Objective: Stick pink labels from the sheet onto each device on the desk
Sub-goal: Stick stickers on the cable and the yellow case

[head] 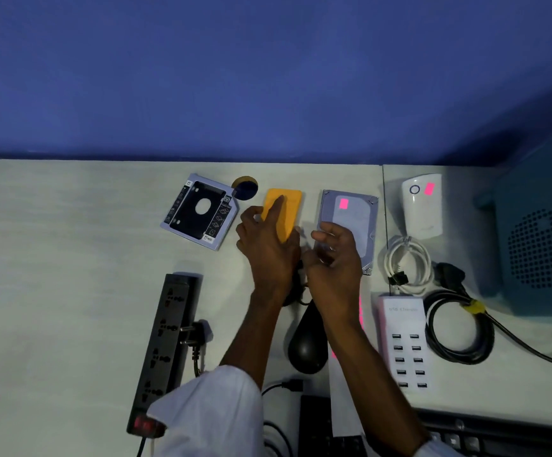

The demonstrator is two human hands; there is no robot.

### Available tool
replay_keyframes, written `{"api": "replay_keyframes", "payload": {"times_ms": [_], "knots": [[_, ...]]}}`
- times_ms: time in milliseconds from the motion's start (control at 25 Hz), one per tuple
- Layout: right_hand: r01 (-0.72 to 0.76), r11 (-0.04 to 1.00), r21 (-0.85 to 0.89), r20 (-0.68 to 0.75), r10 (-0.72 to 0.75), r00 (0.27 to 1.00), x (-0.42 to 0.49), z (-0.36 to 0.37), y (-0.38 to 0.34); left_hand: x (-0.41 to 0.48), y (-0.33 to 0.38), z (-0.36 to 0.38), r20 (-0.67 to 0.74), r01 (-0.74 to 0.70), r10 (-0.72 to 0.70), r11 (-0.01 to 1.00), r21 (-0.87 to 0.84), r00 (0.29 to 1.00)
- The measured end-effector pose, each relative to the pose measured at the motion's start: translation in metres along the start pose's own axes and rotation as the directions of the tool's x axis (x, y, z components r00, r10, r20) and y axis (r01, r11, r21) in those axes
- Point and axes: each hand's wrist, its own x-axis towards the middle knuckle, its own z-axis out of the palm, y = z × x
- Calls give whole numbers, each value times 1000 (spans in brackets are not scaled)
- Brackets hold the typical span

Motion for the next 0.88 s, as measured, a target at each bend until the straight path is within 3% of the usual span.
{"api": "replay_keyframes", "payload": {"times_ms": [360, 440, 560, 680, 760, 880], "knots": [[43, 999, -9, -4, -43, 999, -6, -51, 4, 5, 9, 18, -115, 70, -53, 986, 150, 992], [42, 998, -36, -2, -43, 999, -8, -67, 4, -2, 13, 12, -135, 68, -52, 991, 119, 989], [22, 996, -87, 29, -19, 999, -17, -90, 10, -37, 19, -5, -185, -51, 57, 998, 35, 981], [0, 988, -154, 80, 12, 997, -33, -109, 21, -93, 18, -13, -85, -35, 27, 995, -98, 996], [-1, 977, -213, 124, 28, 992, -45, -119, 28, -123, 16, -7, -43, -37, 35, 998, -55, 998], [24, 956, -293, 174, 29, 984, -60, -131, 37, -136, 19, 5, -102, -76, 86, 992, 97, 991]]}}
